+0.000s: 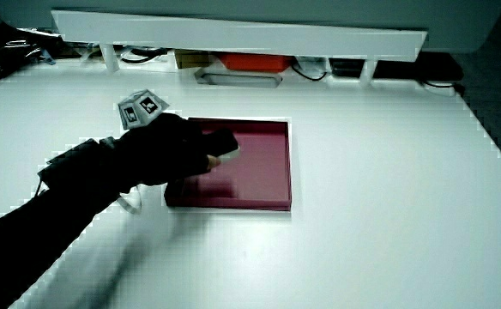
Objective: Place eraser
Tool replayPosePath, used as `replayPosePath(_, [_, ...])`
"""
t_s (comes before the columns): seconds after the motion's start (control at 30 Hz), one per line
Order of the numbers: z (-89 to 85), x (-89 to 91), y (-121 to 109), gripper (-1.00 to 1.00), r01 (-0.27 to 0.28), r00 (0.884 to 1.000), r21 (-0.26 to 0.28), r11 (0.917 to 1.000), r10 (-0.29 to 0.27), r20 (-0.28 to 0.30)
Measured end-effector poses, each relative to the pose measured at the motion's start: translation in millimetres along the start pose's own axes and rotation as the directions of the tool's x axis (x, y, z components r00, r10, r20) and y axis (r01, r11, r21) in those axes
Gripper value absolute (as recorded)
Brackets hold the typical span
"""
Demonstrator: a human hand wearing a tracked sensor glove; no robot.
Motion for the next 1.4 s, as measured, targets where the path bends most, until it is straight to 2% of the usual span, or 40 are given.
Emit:
replayPosePath(0.07, [-10.3, 1.1, 3.7, 0.00, -0.007, 1.000, -0.022, 0.9997, 0.008, 0.013])
replayPosePath(0.13, [-12.3, 6.1, 3.6, 0.00, -0.014, 1.000, -0.046, 0.9988, 0.014, -0.002])
replayPosePath(0.33, [-24.4, 6.4, 7.6, 0.00, -0.024, 0.998, -0.077, 0.9968, 0.019, -0.063])
replayPosePath(0.5, [-32.6, -0.4, 13.3, 0.00, -0.042, 0.997, -0.116, 0.9924, 0.034, -0.066])
replayPosePath(0.57, [-37.0, -4.7, 15.7, 0.00, -0.041, 0.998, -0.126, 0.9912, 0.036, -0.044])
replayPosePath(0.67, [-36.2, -1.2, 16.8, 0.00, -0.058, 0.997, -0.154, 0.9864, 0.050, -0.055])
replayPosePath(0.77, [-37.0, -1.8, 16.6, 0.00, -0.063, 0.997, -0.157, 0.9856, 0.055, -0.054])
replayPosePath(1.1, [-36.6, -4.6, 15.8, -0.36, -0.075, 0.997, -0.144, 0.9867, 0.069, -0.045])
replayPosePath(1.27, [-34.3, -9.0, 12.3, -0.54, -0.096, 0.995, -0.147, 0.9845, 0.093, -0.021])
replayPosePath(1.37, [-30.1, -11.9, 10.6, -0.64, -0.102, 0.994, -0.176, 0.9791, 0.106, 0.012])
replayPosePath(1.4, [-26.7, -12.6, 9.1, -0.68, -0.097, 0.995, -0.168, 0.9810, 0.101, 0.017])
